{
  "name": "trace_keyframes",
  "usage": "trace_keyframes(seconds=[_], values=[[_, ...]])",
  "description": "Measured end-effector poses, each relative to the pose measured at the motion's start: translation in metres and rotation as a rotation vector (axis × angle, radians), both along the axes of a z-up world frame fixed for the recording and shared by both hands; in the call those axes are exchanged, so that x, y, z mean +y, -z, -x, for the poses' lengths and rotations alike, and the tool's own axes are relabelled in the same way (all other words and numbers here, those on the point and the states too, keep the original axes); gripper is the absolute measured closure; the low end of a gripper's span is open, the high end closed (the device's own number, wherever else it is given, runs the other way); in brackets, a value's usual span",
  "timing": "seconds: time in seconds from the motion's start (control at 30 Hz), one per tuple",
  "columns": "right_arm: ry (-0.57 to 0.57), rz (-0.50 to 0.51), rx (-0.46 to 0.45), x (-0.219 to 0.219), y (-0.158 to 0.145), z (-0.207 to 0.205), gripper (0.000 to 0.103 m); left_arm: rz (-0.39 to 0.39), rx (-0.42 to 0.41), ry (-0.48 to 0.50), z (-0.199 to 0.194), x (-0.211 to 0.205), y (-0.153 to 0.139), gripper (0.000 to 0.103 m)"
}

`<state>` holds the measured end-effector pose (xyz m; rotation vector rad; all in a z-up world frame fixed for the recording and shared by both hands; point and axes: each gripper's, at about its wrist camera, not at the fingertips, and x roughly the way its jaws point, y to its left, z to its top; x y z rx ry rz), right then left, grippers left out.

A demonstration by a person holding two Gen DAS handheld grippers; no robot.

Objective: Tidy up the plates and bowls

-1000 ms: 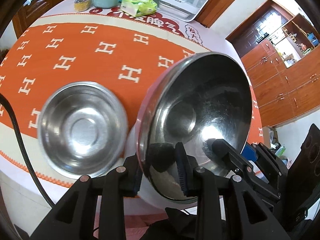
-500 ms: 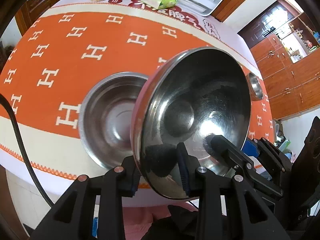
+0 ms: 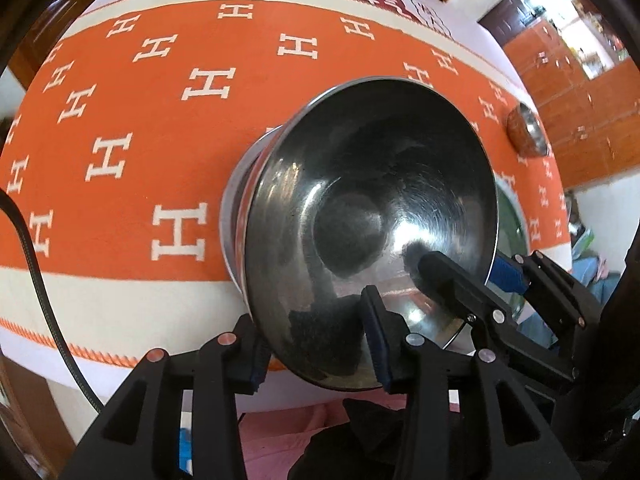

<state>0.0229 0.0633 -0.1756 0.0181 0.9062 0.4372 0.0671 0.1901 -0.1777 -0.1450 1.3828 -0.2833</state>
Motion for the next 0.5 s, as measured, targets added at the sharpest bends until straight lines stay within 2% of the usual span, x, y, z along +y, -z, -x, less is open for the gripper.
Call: trace_keyframes(seconds=[0.2,0.37,0.5], values=[[0.071,0.019,-0.013,0.004,0.000,-0.001,0.073,-0.095,0.005,0.104,-0.010,-0.005,0.000,0.056],[0.139,0.020,-0.031,0.002,-0.001,0.000,0.071,-0.121,-0.017,0.172,-0.019,-0.006,-0.005,0.054],[0.188,0.024,-0.044,-0.001,-0.002,0.001,0.070,-0.122,-0.058,0.226,-0.024,-0.011,-0.016,0.048]])
